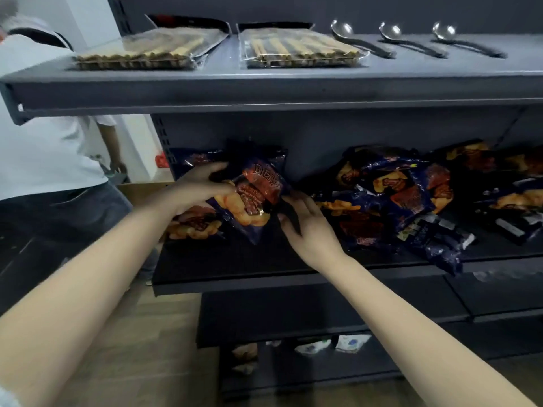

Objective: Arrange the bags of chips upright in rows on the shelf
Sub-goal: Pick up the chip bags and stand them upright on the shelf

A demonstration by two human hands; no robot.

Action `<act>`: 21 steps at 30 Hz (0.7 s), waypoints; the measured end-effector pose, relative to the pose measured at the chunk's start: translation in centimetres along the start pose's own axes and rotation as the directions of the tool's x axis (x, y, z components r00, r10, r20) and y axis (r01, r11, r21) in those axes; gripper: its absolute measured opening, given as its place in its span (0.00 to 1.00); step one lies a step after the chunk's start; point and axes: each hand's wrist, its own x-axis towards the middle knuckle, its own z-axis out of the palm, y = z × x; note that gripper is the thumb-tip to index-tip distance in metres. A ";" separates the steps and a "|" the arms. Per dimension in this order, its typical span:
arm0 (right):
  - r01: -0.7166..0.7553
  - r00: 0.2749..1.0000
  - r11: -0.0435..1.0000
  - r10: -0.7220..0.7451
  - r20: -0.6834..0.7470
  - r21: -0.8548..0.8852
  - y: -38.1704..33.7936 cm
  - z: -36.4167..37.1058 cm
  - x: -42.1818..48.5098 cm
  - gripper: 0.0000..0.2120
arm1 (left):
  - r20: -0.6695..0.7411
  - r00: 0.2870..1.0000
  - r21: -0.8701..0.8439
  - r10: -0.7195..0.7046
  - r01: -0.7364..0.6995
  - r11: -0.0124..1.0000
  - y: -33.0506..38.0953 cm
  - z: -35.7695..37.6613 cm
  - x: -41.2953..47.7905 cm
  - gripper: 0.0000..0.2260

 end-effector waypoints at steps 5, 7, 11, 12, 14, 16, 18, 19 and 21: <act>-0.004 1.000 0.972 0.004 0.002 0.235 -3.1 -0.7 2.0 0.22 | 0.236 0.969 0.049 -0.071 0.062 0.997 -1.2 -1.3 -2.8 0.26; -0.004 0.997 0.976 -0.014 0.081 0.216 -4.3 -0.6 2.6 0.26 | 0.284 0.955 0.074 -0.088 0.070 0.995 -2.1 -1.2 -3.5 0.25; -0.052 0.950 0.983 -0.007 0.313 0.178 -5.1 0.4 3.2 0.38 | 0.304 0.944 0.082 -0.126 0.106 0.991 -3.6 -1.1 -4.4 0.27; -0.080 0.930 0.979 0.006 0.368 0.186 -5.0 0.6 3.2 0.41 | 0.309 0.941 0.087 -0.138 0.117 0.989 -4.0 -1.2 -4.6 0.28; -0.161 0.876 0.958 0.028 0.482 0.236 -4.5 1.4 3.4 0.46 | 0.318 0.933 0.067 -0.169 0.155 0.986 -4.7 -1.5 -5.1 0.27; -0.250 0.824 0.910 0.021 0.566 0.330 -4.0 2.1 3.5 0.49 | 0.320 0.929 0.031 -0.185 0.185 0.982 -5.4 -1.7 -5.8 0.25; -0.334 0.787 0.841 0.001 0.617 0.425 -3.7 2.5 3.6 0.48 | 0.304 0.934 0.022 -0.185 0.187 0.982 -5.9 -1.9 -6.4 0.26; -0.373 0.761 0.816 -0.003 0.649 0.441 -3.6 2.7 3.5 0.47 | 0.292 0.939 0.032 -0.182 0.181 0.983 -6.4 -2.1 -6.6 0.26; -0.440 0.695 0.790 -0.001 0.719 0.426 -3.5 2.8 3.4 0.38 | 0.279 0.944 0.027 -0.174 0.173 0.985 -6.9 -2.4 -6.9 0.27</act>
